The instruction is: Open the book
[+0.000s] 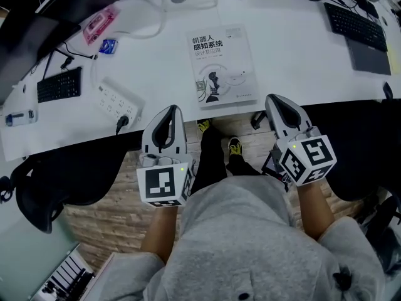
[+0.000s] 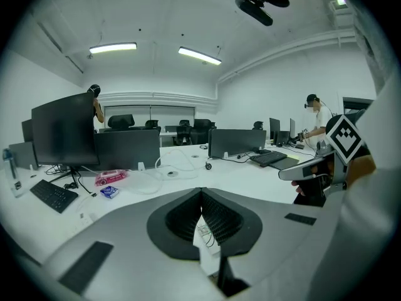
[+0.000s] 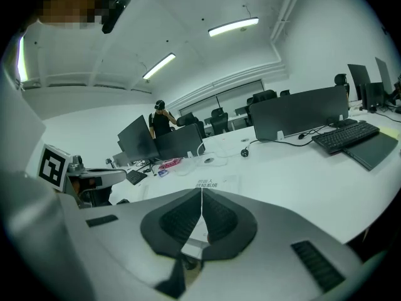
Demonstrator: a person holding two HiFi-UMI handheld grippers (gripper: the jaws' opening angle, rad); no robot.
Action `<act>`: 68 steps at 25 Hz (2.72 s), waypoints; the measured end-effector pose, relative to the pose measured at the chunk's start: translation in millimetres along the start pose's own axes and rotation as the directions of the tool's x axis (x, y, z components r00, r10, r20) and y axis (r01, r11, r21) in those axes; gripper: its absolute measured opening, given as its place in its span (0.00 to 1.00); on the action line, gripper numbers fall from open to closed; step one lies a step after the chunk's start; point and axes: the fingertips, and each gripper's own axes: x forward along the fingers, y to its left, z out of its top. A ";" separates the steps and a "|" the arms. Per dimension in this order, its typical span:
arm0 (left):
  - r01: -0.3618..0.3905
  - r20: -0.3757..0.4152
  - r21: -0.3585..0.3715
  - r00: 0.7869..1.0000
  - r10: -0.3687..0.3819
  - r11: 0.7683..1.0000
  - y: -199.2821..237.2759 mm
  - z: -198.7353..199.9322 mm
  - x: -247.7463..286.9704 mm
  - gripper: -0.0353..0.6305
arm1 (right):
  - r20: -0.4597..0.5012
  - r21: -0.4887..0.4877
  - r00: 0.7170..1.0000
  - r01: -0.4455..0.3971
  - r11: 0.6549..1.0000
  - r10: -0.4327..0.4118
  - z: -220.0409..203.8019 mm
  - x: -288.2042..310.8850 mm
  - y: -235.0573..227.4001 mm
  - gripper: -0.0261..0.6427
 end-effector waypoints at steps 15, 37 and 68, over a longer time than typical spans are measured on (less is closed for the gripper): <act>0.059 -0.118 -0.042 0.991 -0.063 0.997 6.7 -55.9 56.1 0.07 | -0.104 0.039 0.994 0.051 0.998 -0.047 -50.7 42.0 -28.1 0.08; 0.142 -0.250 -0.098 0.954 -0.162 0.985 1.9 -123.8 127.3 0.07 | -0.233 0.206 0.971 0.107 0.973 -0.057 -125.5 70.3 -53.4 0.11; 0.232 -0.308 -0.095 0.918 -0.250 0.968 -16.5 -137.7 141.2 0.07 | -0.088 0.465 0.995 -0.002 0.885 0.048 -99.9 83.4 -37.4 0.12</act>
